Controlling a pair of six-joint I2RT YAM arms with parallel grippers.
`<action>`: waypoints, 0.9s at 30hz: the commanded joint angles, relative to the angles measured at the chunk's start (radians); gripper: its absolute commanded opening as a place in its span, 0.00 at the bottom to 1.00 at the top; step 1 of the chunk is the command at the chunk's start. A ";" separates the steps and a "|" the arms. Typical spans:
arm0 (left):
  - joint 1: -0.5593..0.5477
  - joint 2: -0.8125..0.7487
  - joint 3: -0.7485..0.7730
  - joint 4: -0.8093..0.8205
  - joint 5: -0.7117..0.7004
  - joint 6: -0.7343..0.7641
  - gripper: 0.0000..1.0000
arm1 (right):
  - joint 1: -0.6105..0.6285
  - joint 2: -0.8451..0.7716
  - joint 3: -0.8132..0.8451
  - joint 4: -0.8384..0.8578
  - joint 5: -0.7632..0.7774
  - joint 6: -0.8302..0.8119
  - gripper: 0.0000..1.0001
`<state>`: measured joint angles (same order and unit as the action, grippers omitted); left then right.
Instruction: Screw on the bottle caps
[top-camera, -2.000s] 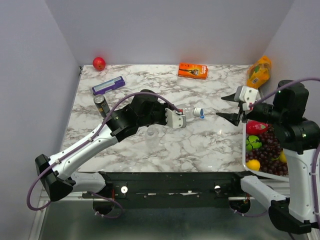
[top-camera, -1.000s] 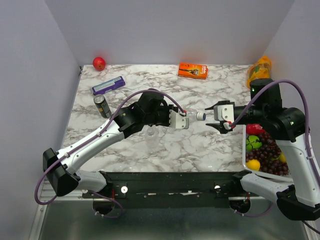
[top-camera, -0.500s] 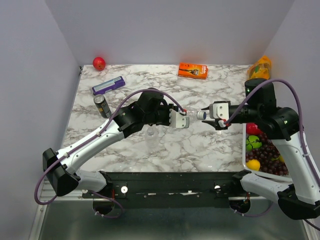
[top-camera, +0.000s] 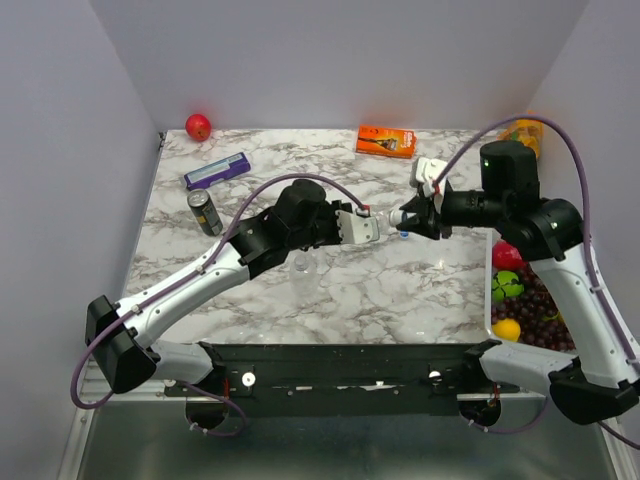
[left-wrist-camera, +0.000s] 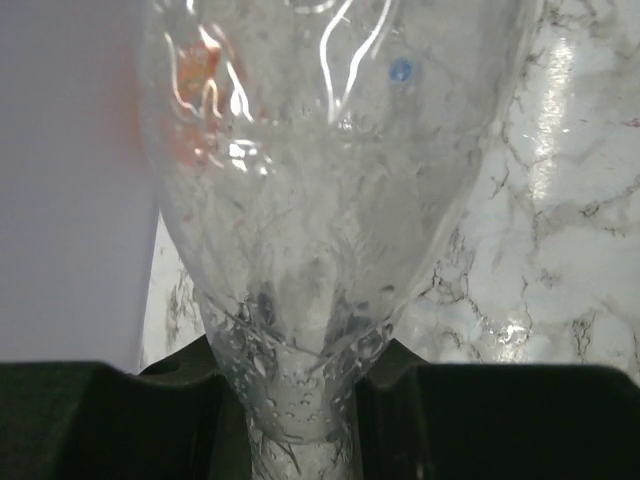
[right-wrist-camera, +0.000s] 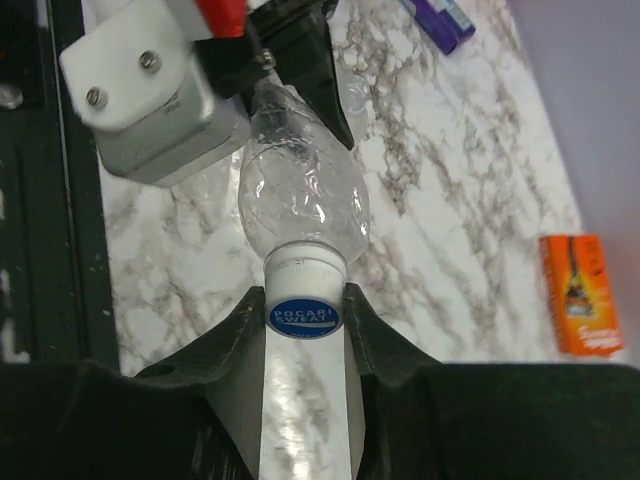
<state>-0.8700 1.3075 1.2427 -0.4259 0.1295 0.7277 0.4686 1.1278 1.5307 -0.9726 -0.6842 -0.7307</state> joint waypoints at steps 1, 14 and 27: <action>-0.049 -0.005 -0.012 0.366 -0.284 -0.263 0.00 | 0.010 0.082 0.011 0.098 -0.112 0.541 0.01; -0.063 -0.019 -0.103 0.369 -0.318 -0.304 0.00 | -0.224 0.250 0.362 0.144 -0.219 0.827 0.54; -0.020 -0.005 -0.049 0.394 -0.081 -0.637 0.00 | -0.234 0.099 -0.015 0.554 -0.333 0.898 0.80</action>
<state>-0.8982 1.3018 1.1442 -0.0940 -0.0654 0.2028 0.2302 1.2293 1.5349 -0.5480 -0.9863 0.1402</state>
